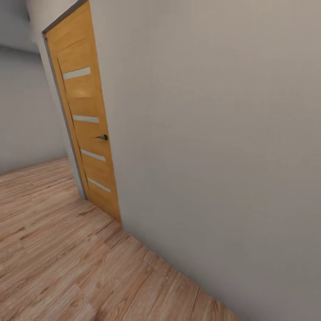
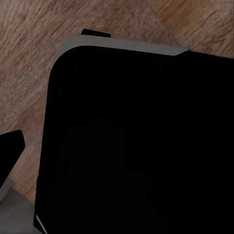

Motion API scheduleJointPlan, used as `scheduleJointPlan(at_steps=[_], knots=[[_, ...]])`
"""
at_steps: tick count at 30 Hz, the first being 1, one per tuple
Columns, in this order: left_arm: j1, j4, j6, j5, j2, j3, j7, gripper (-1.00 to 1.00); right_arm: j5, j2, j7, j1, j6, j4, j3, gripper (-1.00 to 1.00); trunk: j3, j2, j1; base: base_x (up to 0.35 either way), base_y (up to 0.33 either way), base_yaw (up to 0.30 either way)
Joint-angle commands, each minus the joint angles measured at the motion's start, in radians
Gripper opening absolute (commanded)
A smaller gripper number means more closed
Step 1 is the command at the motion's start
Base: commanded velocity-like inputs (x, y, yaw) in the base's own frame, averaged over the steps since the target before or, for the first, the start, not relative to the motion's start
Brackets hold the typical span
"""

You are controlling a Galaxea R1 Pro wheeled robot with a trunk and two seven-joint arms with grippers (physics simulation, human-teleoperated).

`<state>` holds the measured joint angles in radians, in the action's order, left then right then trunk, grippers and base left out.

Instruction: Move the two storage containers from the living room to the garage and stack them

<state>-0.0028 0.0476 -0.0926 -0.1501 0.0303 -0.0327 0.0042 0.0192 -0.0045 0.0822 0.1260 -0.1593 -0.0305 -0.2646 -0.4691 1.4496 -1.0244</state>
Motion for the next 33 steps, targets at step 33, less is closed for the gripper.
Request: scheduleJointPlan(at_steps=[33], knots=[[0.0,0.001,-0.01,-0.004,0.0,-0.003,0.0,1.0,-0.004,-0.008,0.008,0.001,-0.002,-0.003,-0.002,1.0,-0.001,0.0,-0.001,0.045,0.0,0.3]])
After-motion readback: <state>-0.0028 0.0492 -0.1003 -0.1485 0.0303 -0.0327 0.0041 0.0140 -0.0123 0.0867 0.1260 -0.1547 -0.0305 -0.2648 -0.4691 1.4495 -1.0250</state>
